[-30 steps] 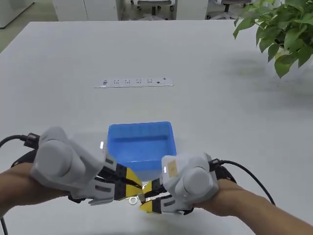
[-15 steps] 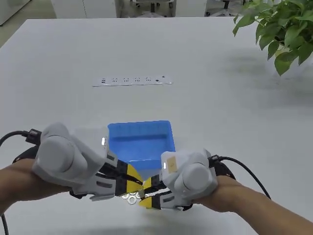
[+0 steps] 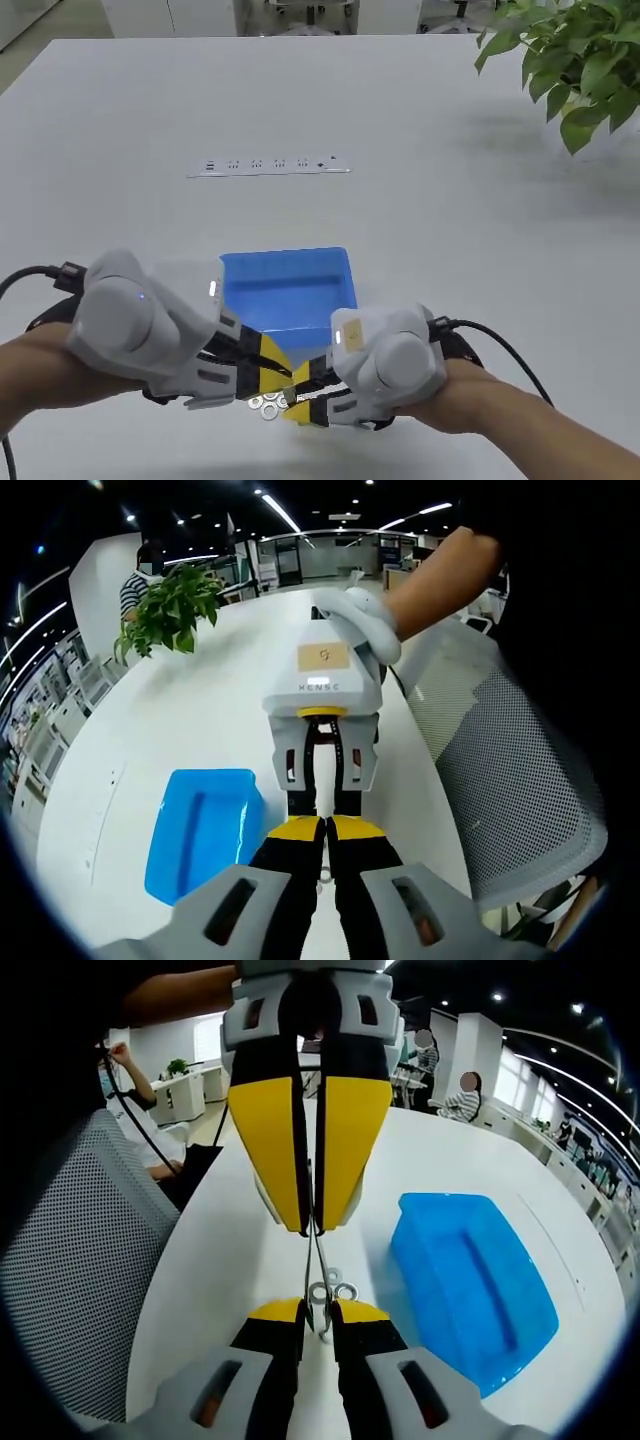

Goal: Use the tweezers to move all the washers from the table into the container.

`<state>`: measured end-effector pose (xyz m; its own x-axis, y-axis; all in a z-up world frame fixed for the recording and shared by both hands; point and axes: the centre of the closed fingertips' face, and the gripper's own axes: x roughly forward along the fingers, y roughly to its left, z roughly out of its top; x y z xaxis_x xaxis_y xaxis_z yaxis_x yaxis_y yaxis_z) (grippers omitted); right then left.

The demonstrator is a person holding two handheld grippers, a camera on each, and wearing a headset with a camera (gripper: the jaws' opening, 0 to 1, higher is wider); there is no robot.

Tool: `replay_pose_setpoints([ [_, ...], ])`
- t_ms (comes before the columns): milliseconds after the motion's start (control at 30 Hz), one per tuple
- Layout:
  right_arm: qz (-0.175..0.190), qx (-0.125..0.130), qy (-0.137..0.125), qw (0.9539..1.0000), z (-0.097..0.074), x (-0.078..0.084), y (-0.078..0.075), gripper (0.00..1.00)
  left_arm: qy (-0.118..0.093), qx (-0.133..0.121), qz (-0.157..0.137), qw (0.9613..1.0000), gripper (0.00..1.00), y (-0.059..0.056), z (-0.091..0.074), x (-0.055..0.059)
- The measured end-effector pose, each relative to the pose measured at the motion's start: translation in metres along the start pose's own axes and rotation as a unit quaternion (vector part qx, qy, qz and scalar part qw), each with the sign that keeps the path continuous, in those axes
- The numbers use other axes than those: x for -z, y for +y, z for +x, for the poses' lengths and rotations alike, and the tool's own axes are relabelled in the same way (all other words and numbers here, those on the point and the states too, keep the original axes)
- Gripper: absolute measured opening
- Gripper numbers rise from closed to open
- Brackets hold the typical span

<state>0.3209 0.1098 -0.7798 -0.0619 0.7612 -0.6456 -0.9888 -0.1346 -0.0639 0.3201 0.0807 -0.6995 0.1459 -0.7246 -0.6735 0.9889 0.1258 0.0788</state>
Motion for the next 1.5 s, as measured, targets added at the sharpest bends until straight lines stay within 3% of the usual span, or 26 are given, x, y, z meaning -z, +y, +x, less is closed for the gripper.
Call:
replay_pose_setpoints([
  [433, 0.003, 0.002, 0.002, 1.0, 0.0001, 0.0026, -0.0023, 0.14, -0.002, 0.002, 0.001, 1.0, 0.06, 0.0045, 0.0038, 0.0005],
  [567, 0.026, 0.007, 0.02, 0.9994, -0.0003, 0.0074, -0.0041, 0.21, -0.004, 0.0, 0.002, 1.0, 0.06, 0.0059, 0.0047, -0.0004],
  [867, 0.02, 0.008, 0.015, 0.9997, -0.0027, 0.0019, -0.0032, 0.16, -0.007, 0.0, -0.001, 1.0, 0.06, 0.0068, 0.0064, -0.0033],
  [1067, 0.016, 0.007, 0.036, 0.9992, -0.0036, 0.0039, -0.0053, 0.14, -0.009, -0.001, -0.003, 1.0, 0.06, 0.0075, 0.007, -0.0042],
  [1500, 0.024, 0.003, 0.047, 0.9986, -0.0045, 0.0035, -0.0048, 0.13, -0.012, -0.003, -0.005, 0.9999, 0.06, 0.008, 0.0074, -0.0041],
])
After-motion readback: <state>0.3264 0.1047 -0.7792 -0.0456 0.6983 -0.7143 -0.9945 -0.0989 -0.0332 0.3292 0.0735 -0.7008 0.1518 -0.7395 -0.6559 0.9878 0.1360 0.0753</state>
